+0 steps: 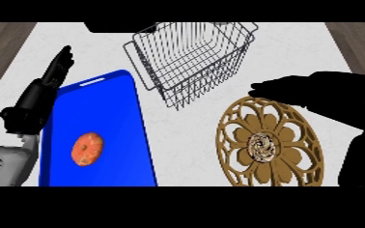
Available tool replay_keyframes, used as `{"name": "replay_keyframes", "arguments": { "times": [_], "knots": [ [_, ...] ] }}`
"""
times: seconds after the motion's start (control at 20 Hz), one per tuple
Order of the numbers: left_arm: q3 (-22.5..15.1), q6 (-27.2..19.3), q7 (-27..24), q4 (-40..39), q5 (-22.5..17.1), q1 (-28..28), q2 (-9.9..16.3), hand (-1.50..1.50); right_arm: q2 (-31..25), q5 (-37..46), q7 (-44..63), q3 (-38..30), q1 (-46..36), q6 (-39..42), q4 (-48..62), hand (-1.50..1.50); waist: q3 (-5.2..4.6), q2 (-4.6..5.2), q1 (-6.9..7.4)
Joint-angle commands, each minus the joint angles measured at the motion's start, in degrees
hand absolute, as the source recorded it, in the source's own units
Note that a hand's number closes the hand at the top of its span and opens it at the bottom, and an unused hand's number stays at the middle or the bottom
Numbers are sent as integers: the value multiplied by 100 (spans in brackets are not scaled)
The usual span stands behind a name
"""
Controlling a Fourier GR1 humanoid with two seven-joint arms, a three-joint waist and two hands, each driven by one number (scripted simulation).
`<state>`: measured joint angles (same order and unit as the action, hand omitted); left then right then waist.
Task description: Pick the cupcake from the placemat and place it in the basket
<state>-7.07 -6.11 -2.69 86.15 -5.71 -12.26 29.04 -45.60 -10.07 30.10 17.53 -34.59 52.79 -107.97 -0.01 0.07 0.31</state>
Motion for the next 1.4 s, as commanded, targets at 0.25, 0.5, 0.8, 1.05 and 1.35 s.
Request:
{"name": "replay_keyframes", "arguments": {
  "times": [0.25, 0.5, 0.8, 1.05, 1.35],
  "knots": [
    [26, 42, 199, 700, 226, 484, -127, 0, 728, 1800, -526, 660, 265, 286, 580, -150, 7, 3, 98],
    [107, 67, 271, -13, 481, -100, -471, 0, 869, 2708, -1160, 760, 766, 196, 548, -150, 4, 4, -22],
    [225, 225, 353, 550, 638, 307, -539, 0, 1015, 3826, -2175, 748, 848, -171, 1171, -150, 3, -2, 13],
    [521, 517, 116, 299, 679, 277, -523, 0, 834, 4345, -3103, 562, 1283, -492, 1356, -150, 3, -4, -13],
    [599, 522, -40, -44, 976, 108, -853, 0, 1217, 4808, -3128, 427, 1475, -439, 1123, -150, 1, -6, -34]
  ]
}}
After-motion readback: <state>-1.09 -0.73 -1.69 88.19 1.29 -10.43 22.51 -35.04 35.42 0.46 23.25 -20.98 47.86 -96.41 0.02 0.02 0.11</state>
